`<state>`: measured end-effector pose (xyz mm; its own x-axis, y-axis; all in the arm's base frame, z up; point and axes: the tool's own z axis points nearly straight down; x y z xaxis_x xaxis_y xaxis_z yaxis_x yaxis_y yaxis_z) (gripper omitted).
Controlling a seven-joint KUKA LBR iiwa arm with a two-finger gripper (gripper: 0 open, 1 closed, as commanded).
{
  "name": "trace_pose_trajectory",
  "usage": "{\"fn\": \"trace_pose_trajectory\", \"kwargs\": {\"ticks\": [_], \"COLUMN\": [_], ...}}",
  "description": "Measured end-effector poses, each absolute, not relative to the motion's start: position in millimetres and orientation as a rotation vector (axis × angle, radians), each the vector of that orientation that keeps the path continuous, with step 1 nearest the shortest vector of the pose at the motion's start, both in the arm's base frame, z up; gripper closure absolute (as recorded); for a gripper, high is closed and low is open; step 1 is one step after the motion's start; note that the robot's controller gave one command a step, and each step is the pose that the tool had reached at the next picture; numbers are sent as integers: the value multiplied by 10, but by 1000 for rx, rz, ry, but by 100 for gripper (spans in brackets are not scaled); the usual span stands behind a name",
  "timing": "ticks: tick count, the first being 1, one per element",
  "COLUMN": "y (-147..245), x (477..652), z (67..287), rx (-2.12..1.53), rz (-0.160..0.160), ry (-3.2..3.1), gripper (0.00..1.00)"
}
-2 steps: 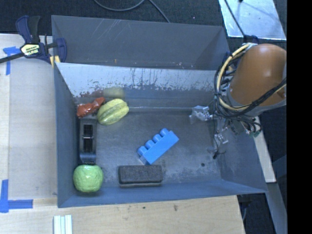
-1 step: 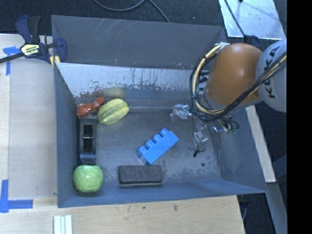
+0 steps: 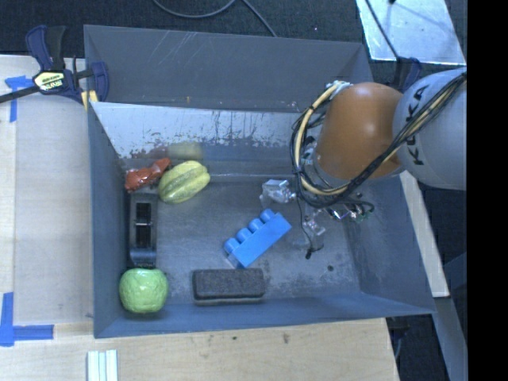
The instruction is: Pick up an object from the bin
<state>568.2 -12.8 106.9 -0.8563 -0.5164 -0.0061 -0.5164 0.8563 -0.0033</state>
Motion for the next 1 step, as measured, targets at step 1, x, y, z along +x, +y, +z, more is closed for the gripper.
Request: {"fn": "trace_pose_trajectory", "kwargs": {"ticks": [1], "y": [386], "x": [5951], "z": [728], "rx": [-1329], "rz": [-7], "ry": [2831], "gripper": [100]}}
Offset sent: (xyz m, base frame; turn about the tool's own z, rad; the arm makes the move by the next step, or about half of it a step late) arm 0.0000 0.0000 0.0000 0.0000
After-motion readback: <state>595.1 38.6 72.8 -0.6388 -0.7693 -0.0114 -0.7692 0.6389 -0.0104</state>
